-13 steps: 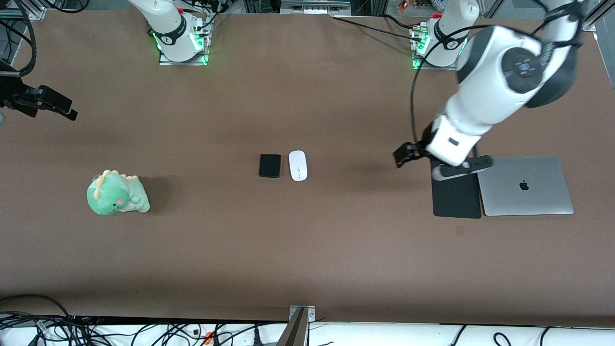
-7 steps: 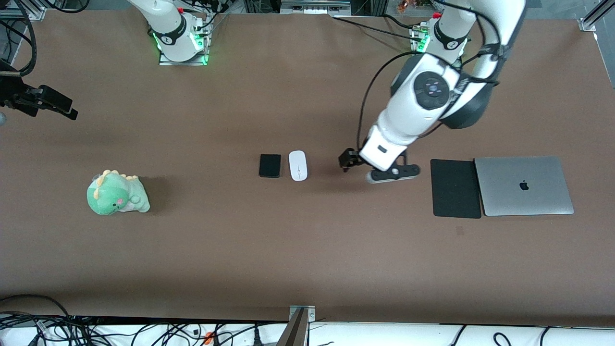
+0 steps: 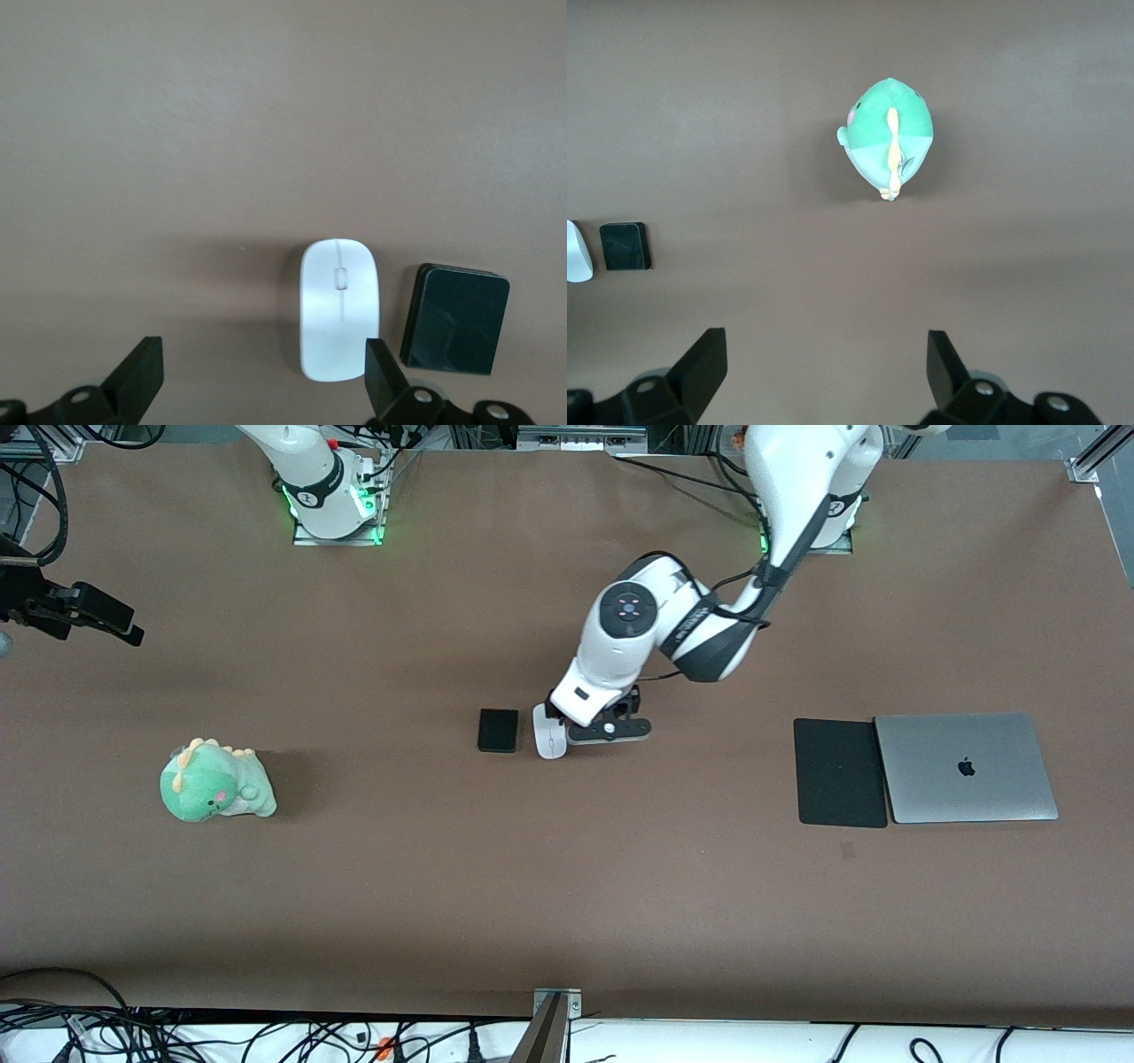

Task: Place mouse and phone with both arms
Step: 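Move the left gripper over the white mouse beside the phone, then lower the left gripper and grasp the white mouse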

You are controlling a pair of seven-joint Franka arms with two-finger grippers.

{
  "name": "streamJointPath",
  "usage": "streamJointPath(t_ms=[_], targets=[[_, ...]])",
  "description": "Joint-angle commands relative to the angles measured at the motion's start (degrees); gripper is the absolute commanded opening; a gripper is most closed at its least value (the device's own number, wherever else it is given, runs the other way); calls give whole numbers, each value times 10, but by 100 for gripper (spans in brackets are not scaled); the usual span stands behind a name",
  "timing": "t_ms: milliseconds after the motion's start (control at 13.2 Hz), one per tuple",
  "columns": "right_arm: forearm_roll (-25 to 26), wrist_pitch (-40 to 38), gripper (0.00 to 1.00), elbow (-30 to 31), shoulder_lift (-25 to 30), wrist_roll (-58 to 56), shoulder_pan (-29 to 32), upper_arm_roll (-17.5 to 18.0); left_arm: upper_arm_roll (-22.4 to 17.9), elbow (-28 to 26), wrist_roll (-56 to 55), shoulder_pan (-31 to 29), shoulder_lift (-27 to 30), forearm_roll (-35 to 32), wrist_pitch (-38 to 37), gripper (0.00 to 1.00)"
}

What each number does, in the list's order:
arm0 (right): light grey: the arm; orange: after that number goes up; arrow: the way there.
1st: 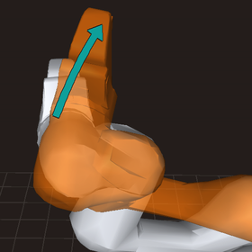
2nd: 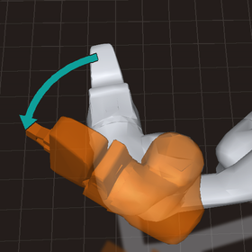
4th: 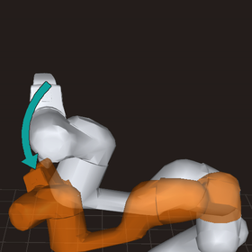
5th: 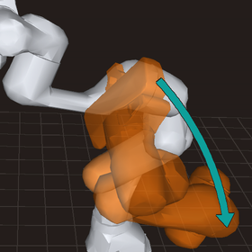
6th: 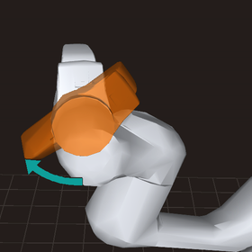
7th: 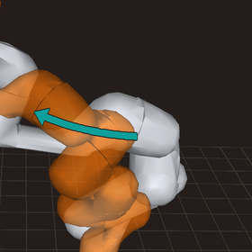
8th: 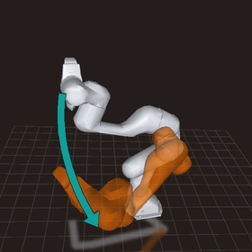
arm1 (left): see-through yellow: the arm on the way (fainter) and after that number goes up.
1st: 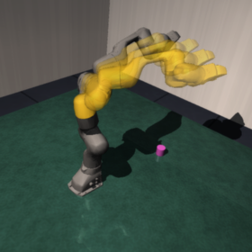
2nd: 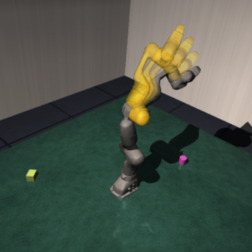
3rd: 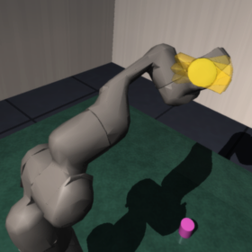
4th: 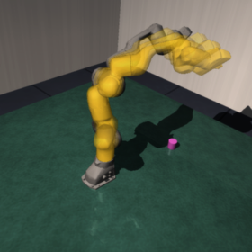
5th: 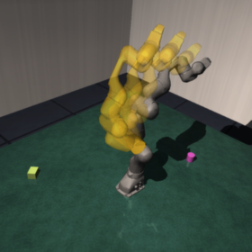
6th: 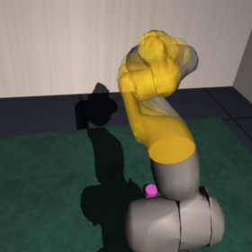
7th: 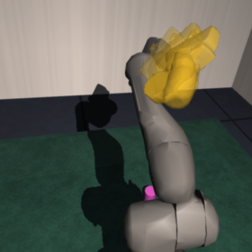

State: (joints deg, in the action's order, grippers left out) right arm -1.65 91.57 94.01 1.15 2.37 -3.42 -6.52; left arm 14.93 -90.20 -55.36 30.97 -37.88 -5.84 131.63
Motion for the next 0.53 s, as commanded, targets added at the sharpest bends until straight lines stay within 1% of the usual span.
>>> streamJointPath(t_ms=[0,227,378,454], targets=[[0,-10,100,-9,-3,6,-2,-1,-10,50,-53,37,-50,-39,-9,100],[-1,-10,100,-9,-4,5,-1,-1,-30,92,-95,67,-93,-51,-9,100],[-1,-10,100,-9,-4,6,-2,-1,-35,125,-130,76,-123,-51,-9,100],[0,-10,100,-9,-4,6,-2,-1,-45,129,-144,87,-132,-52,-9,100]])
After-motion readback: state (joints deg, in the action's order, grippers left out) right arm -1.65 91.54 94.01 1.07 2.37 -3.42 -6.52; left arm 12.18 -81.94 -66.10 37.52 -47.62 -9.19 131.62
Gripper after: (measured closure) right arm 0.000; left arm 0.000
